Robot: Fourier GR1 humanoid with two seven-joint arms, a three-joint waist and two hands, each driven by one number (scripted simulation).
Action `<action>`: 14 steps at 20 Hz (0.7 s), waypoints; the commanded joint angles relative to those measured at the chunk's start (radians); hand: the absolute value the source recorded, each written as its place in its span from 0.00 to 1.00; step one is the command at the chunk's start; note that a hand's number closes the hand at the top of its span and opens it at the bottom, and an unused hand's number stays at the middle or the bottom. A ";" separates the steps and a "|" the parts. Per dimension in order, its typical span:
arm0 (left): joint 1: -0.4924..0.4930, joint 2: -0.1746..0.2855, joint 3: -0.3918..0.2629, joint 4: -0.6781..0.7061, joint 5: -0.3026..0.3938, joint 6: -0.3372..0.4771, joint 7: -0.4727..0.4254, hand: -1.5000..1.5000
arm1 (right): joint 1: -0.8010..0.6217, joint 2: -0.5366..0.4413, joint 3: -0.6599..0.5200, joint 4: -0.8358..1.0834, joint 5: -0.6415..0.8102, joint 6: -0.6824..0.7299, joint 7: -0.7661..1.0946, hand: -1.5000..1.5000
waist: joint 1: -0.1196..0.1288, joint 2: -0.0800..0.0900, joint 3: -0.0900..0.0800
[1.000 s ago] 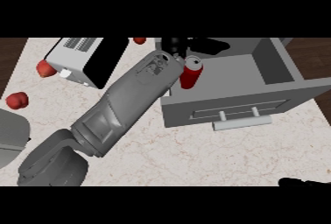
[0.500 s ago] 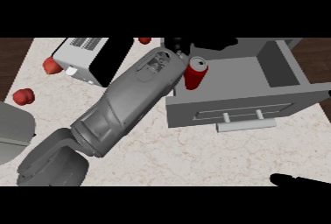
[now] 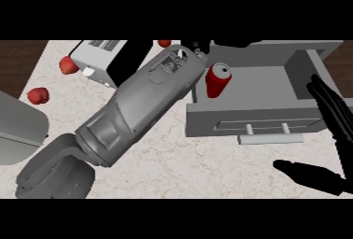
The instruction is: Pick up the can, place it into the drawer and close the drawer
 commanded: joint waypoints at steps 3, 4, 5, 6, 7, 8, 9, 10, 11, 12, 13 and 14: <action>0.002 0.021 0.023 -0.023 -0.015 -0.032 0.043 0.00 | -0.037 -0.006 0.087 0.209 0.223 -0.090 -0.042 0.00 | 0.044 -0.011 0.000; -0.001 0.006 0.028 -0.018 -0.020 -0.010 0.032 0.00 | -0.070 0.017 0.137 0.241 0.292 -0.108 -0.005 0.00 | 0.047 -0.009 -0.001; -0.015 0.026 0.039 0.016 -0.028 -0.021 0.024 0.00 | -0.064 0.023 0.143 0.274 0.318 -0.136 -0.015 0.00 | 0.035 -0.006 0.000; 0.024 0.011 0.026 -0.039 -0.035 -0.002 0.035 0.00 | -0.028 0.003 0.133 0.285 0.337 -0.158 -0.044 0.00 | 0.043 -0.014 0.000; 0.004 0.060 0.015 -0.078 -0.039 -0.016 0.102 0.00 | -0.059 0.007 0.113 0.339 0.341 -0.177 -0.043 0.00 | 0.060 -0.019 0.000; 0.026 0.067 0.036 -0.040 -0.049 -0.057 0.051 0.00 | -0.121 0.039 0.123 0.379 0.353 -0.197 -0.028 0.00 | 0.043 -0.010 0.000; 0.039 0.058 0.006 -0.113 -0.061 0.004 0.103 0.00 | -0.142 0.071 0.116 0.443 0.360 -0.237 -0.018 0.00 | 0.067 -0.018 0.000; 0.016 0.059 0.034 -0.083 -0.061 -0.011 0.109 0.00 | -0.170 0.083 0.113 0.471 0.352 -0.258 -0.038 0.00 | 0.048 -0.013 0.000; 0.065 0.136 0.009 -0.155 -0.066 -0.047 0.142 0.00 | -0.120 0.080 0.097 0.480 0.347 -0.304 -0.068 0.00 | 0.067 -0.021 0.000; 0.067 0.120 -0.010 -0.188 -0.089 0.003 0.160 0.00 | -0.180 0.089 0.088 0.525 0.367 -0.288 -0.025 0.00 | 0.071 -0.021 0.000; 0.077 0.142 -0.003 -0.213 -0.083 -0.014 0.181 0.00 | -0.176 0.091 0.077 0.597 0.352 -0.346 -0.088 0.00 | 0.072 -0.020 0.000; 0.059 0.178 -0.011 -0.224 -0.097 -0.030 0.231 0.00 | -0.167 0.098 0.084 0.589 0.369 -0.354 -0.075 0.00 | 0.063 -0.020 0.000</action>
